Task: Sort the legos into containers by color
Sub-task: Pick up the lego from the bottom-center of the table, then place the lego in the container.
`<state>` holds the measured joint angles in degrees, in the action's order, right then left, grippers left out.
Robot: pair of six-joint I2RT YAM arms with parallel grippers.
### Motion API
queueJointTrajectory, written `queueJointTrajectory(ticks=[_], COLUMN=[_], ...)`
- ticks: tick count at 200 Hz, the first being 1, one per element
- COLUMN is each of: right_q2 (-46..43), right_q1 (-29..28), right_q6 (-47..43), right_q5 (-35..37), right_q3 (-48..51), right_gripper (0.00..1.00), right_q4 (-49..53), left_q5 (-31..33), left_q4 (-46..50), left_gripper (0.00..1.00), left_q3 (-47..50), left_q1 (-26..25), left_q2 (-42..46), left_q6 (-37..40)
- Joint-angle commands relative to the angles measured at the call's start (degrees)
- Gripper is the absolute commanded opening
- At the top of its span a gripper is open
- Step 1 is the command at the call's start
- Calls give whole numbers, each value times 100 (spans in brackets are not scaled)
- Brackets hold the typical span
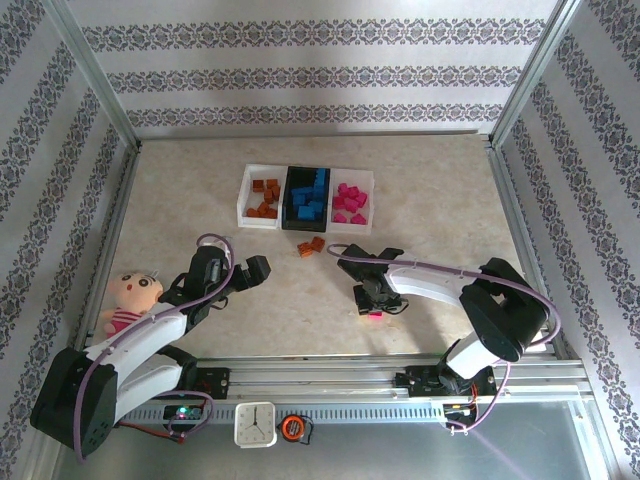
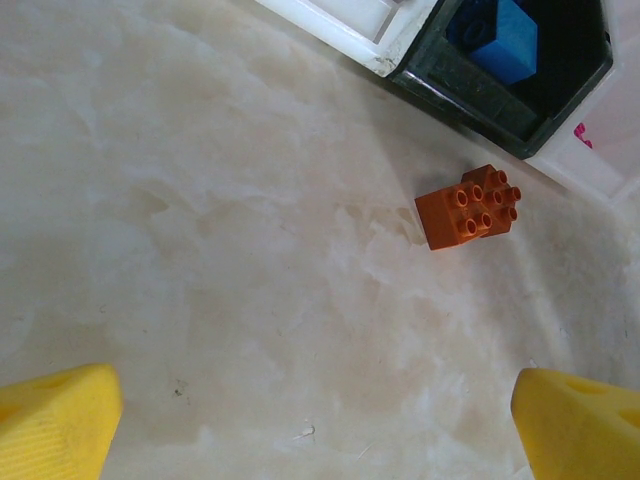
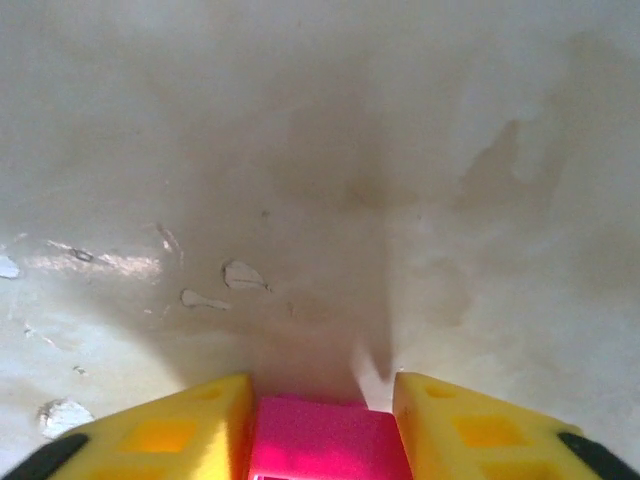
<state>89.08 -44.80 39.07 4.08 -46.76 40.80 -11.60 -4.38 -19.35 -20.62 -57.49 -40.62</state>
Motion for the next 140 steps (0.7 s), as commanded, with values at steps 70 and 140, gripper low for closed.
queueJointTrajectory(ticks=[70, 140], right_q2=[-571, 1592], right_q1=[401, 1455], right_q6=[-695, -1539], right_q5=[-253, 673], right_q3=[-1461, -3907], right_gripper=[25, 25], right_q4=[-273, -1087], left_q5=[-164, -296], left_q4=[-120, -54], left_gripper=[100, 100], left_q3=[-169, -387], left_q1=[14, 17], left_q2=[21, -265], left_q6=[48, 118])
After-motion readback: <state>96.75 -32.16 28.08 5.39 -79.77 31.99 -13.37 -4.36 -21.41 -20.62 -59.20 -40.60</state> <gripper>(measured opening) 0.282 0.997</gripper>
